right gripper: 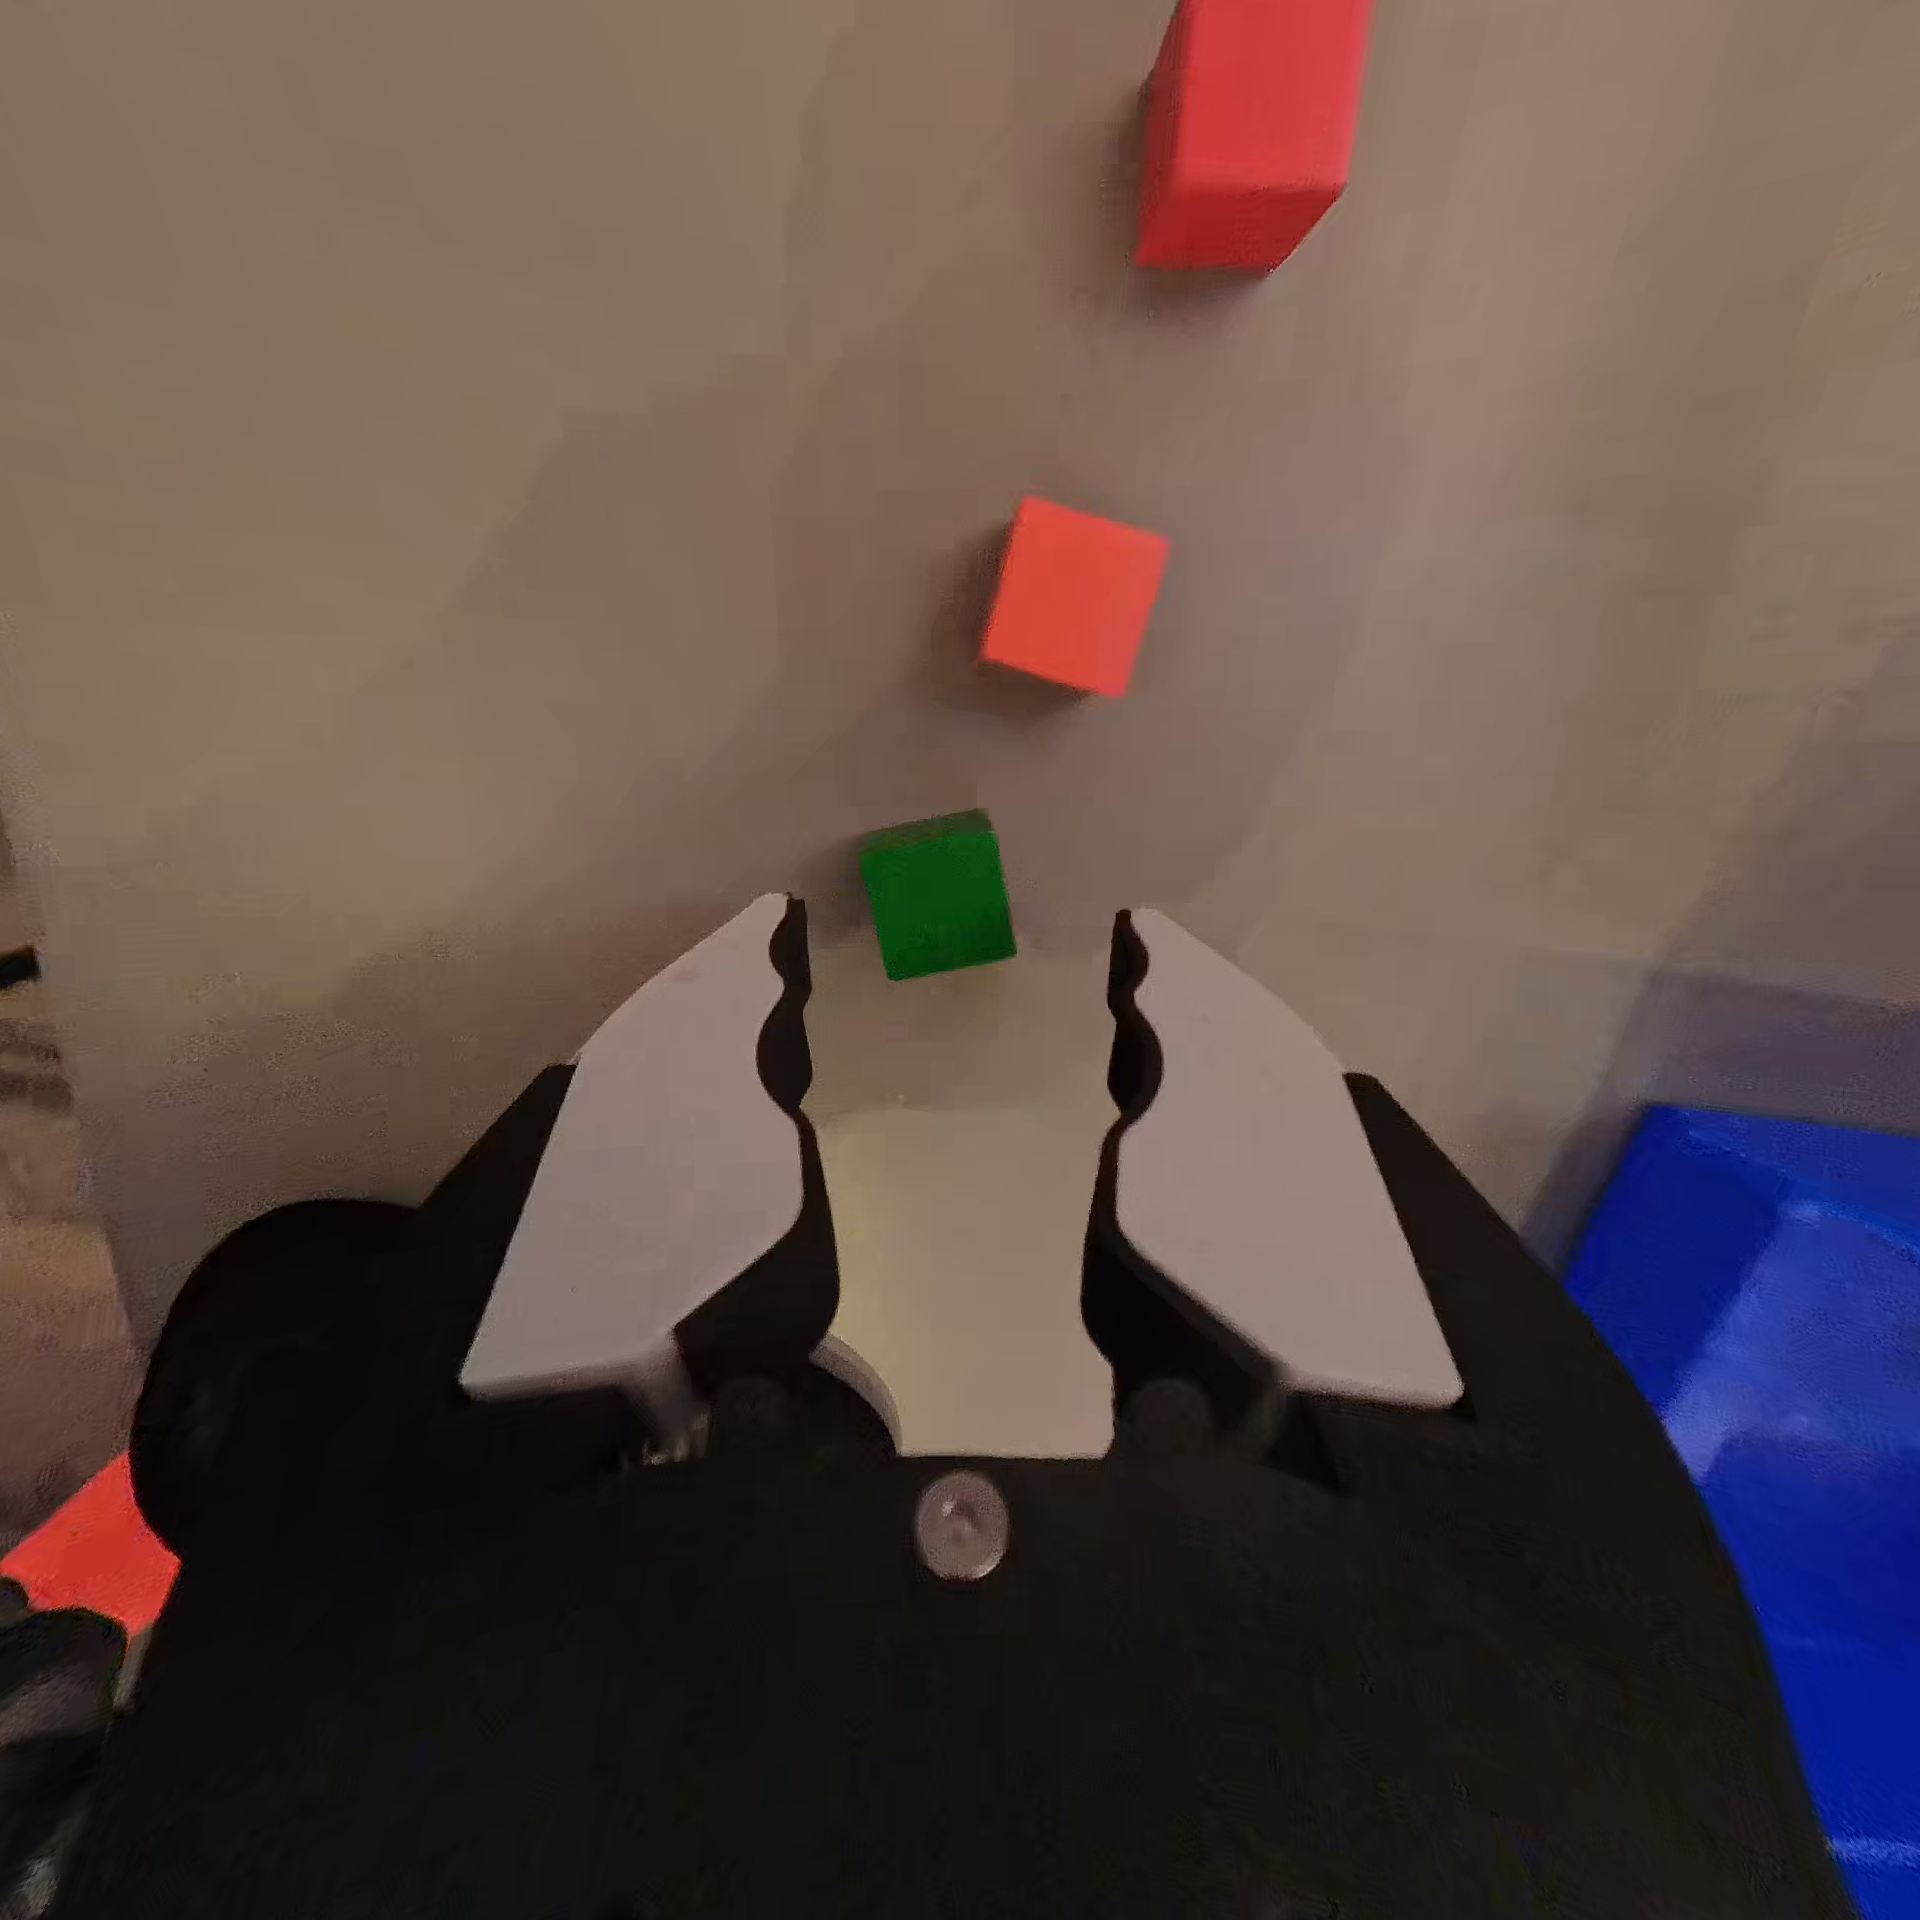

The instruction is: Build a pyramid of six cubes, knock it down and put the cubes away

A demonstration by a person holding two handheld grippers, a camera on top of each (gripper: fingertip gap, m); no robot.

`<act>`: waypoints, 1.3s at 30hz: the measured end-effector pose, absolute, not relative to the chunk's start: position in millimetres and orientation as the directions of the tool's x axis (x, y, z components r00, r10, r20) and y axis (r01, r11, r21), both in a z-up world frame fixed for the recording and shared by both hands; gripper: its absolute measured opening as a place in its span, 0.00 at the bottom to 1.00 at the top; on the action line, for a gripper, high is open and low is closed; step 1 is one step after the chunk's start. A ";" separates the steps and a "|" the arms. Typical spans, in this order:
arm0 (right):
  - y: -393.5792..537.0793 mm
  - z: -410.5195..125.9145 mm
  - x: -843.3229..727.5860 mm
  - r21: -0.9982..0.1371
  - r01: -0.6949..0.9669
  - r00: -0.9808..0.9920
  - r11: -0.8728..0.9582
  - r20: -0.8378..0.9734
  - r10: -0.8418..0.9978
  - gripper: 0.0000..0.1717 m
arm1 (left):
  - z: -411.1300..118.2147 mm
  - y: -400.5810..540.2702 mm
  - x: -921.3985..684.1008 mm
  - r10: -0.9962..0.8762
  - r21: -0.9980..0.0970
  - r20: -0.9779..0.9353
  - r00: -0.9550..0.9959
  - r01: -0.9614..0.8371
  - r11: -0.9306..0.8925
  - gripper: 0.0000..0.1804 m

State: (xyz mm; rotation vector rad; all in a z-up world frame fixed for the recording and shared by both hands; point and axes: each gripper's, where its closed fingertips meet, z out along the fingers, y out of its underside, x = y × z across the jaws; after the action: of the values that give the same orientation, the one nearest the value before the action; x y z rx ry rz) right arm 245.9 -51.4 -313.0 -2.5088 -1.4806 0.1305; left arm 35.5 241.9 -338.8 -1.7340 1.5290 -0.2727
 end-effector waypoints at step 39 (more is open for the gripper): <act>66.2 -198.4 379.1 -0.499 0.412 0.911 -0.763 0.219 0.349 0.24 | -339.6 240.2 36.8 -0.924 -0.674 -0.303 0.233 -0.738 0.035 0.00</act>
State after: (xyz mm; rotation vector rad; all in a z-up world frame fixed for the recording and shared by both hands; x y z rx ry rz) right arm 379.1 66.2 -198.4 -2.5149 -0.5449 -0.1514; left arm 36.8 240.2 -339.6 -1.7424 1.5468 -0.3068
